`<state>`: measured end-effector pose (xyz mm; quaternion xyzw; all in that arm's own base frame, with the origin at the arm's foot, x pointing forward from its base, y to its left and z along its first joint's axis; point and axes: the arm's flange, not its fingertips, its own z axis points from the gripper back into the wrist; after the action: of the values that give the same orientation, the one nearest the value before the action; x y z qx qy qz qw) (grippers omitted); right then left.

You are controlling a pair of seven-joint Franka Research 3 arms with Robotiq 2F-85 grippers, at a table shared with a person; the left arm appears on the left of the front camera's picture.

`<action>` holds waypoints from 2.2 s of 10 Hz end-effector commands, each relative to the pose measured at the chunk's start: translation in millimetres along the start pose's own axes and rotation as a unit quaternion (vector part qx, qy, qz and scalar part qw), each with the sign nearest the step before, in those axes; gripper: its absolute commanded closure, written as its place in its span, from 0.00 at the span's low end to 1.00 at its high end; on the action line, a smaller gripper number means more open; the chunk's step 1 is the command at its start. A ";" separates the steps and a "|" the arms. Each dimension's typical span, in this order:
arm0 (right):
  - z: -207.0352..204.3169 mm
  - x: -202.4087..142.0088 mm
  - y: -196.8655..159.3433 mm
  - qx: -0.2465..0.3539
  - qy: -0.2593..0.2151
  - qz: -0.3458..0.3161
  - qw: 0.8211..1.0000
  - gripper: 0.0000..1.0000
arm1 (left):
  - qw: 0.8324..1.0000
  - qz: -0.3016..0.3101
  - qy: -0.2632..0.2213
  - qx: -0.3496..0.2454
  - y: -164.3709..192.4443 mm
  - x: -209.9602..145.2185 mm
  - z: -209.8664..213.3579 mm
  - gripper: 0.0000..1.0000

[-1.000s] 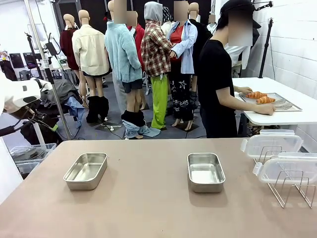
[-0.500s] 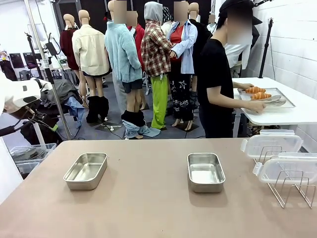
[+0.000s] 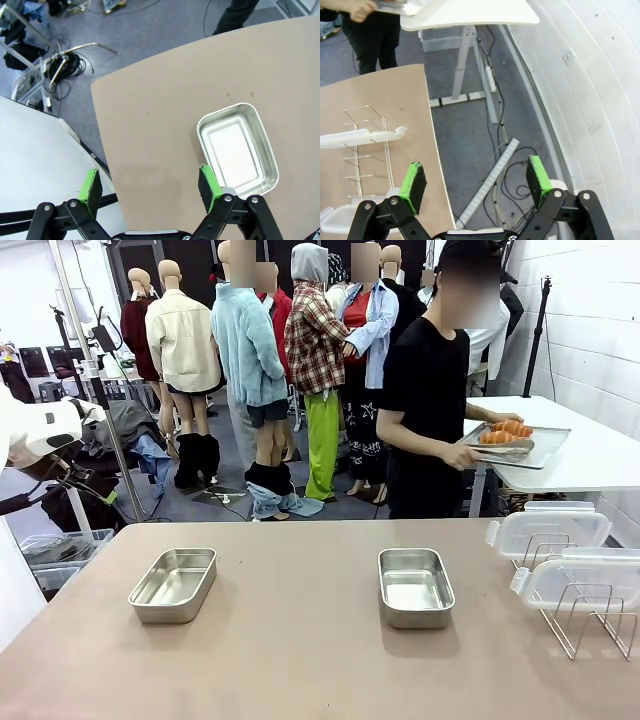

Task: Place the bread in airtight containers.
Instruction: Lift both Airtight Container.

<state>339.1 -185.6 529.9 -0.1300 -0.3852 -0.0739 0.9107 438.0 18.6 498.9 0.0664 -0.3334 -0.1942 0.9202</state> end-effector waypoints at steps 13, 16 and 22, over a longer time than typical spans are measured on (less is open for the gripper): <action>-1.3 -0.6 -0.1 -0.002 0.002 0.007 1.000 0.00 | 1.000 0.003 0.000 0.003 1.2 -1.6 1.8 0.00; -1.3 -0.6 -0.1 -0.002 0.002 0.007 1.000 0.00 | 1.000 0.003 0.000 0.003 1.2 -1.6 1.8 0.00; -1.3 -0.6 -0.1 -0.002 0.002 0.007 1.000 0.00 | 1.000 0.003 0.000 0.003 1.2 -1.6 1.8 0.00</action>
<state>339.1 -185.6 529.9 -0.1300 -0.3852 -0.0739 0.9107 437.9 18.6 498.9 0.0663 -0.3334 -0.1942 0.9202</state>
